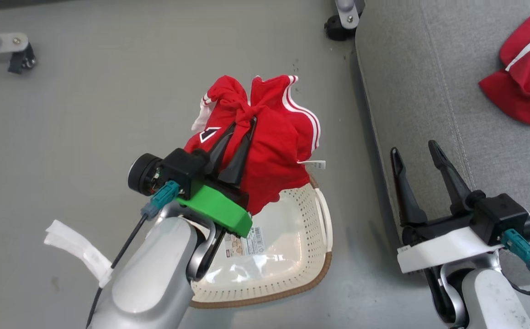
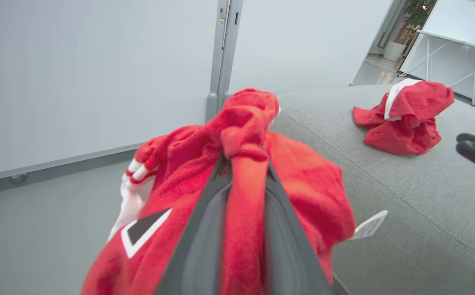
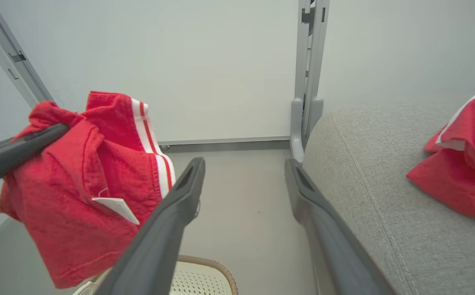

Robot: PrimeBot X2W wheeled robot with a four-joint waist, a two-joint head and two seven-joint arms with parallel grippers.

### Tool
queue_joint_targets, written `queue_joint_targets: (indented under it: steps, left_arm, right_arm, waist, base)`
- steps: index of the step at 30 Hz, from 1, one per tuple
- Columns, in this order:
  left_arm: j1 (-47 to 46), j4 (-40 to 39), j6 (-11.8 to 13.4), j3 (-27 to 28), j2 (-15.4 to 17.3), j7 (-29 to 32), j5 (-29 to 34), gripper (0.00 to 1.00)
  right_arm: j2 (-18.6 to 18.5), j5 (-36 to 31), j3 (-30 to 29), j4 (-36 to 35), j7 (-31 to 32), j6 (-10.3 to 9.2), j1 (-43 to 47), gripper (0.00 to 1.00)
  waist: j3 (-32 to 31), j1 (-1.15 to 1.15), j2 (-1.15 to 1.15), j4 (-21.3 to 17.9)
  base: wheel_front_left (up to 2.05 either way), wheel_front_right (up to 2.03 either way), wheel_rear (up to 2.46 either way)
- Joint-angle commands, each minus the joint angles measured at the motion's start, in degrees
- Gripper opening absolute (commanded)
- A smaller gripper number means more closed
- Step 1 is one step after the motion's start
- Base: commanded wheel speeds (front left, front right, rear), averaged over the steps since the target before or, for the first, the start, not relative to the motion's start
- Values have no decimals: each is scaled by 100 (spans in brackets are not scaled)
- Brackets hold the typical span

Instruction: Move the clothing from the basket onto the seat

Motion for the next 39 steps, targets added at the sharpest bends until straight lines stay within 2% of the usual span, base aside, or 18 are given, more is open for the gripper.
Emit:
queue_joint_targets:
  steps: [1, 9, 18, 27, 39]
  left_arm:
    - [160, -248, 26, 93, 44, -28, 45, 0]
    - [781, -1344, 107, 496, 36, -24, 179, 0]
    - [1483, -1970, 148, 700, 68, -25, 328, 0]
    - [1942, -2143, 186, 678, 87, -24, 363, 0]
    - [2116, -2294, 190, 625, 130, -24, 370, 0]
  right_arm:
    - [-20, -3, 6, -33, 33, 0, 121, 100]
    - [-21, -36, 83, -112, 267, 0, 435, 100]
    - [-20, -13, 227, -232, 560, 0, 850, 100]
    - [-20, 41, 314, -350, 759, 0, 1211, 100]
    - [-20, 105, 350, -488, 844, 0, 1395, 100]
  waist:
    - [-423, 0, 0, 185]
    - [-955, 0, 0, 251]
    - [-1582, 0, 0, 234]
    - [-2036, 0, 0, 194]
    - [-2181, 0, 0, 242]
  base:
    - [0, 0, 0]
    - [0, 0, 0]
    - [0, 0, 0]
    - [0, 0, 0]
    - [0, 0, 0]
